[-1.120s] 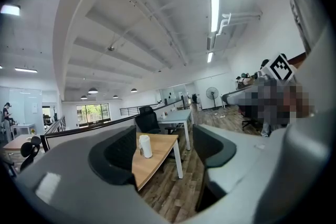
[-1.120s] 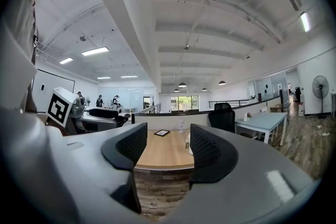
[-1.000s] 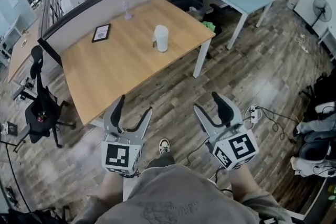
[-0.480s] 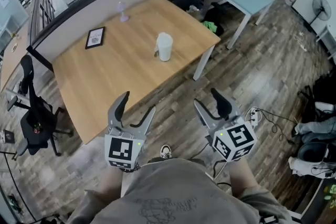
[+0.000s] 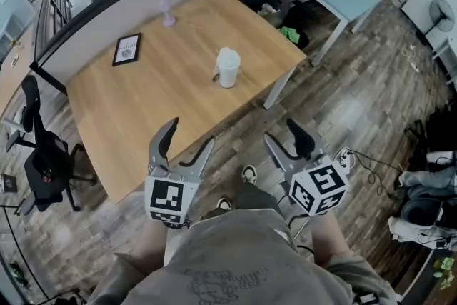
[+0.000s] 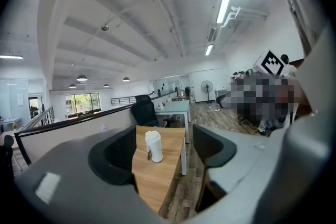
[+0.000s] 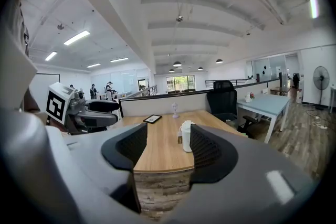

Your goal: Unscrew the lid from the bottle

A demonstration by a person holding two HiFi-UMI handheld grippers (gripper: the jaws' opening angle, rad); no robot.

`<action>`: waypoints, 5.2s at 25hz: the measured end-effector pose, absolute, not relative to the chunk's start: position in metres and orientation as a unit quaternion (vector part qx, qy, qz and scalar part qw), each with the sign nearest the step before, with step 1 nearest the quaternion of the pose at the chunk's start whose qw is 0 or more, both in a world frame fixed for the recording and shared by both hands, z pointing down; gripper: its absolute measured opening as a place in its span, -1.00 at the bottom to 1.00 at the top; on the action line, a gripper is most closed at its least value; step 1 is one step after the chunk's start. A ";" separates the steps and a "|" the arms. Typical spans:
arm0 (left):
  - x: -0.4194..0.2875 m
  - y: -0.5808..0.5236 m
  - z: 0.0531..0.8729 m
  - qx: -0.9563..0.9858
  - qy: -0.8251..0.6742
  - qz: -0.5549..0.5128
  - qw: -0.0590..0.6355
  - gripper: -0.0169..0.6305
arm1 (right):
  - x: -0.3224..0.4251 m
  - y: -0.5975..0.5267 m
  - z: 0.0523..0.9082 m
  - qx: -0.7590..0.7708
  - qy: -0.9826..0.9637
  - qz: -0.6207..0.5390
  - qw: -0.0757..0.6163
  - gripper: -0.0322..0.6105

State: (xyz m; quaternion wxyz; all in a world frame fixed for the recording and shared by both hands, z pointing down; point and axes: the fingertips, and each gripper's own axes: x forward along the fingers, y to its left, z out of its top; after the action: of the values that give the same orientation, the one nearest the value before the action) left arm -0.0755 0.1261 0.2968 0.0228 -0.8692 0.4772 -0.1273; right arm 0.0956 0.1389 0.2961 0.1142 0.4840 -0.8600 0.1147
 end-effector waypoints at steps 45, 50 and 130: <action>-0.021 -0.137 0.448 -0.835 0.474 -0.263 -0.093 0.42 | 0.092 -0.165 0.401 0.261 -0.921 0.181 0.227 0.11; -0.019 -0.155 0.482 -0.857 0.428 -0.272 -0.087 0.42 | 0.072 -0.172 0.412 0.244 -0.916 0.181 0.263 0.11; 0.041 -0.189 0.594 -0.938 0.231 -0.256 -0.033 0.17 | 0.013 -0.192 0.498 0.263 -0.828 0.173 0.464 0.33</action>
State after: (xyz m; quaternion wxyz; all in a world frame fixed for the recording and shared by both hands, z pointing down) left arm 0.0409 -0.1888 0.5941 -0.0328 -0.9383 0.2306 -0.2557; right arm 0.0133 -0.1919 0.4982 0.4642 0.2630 -0.8278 0.1733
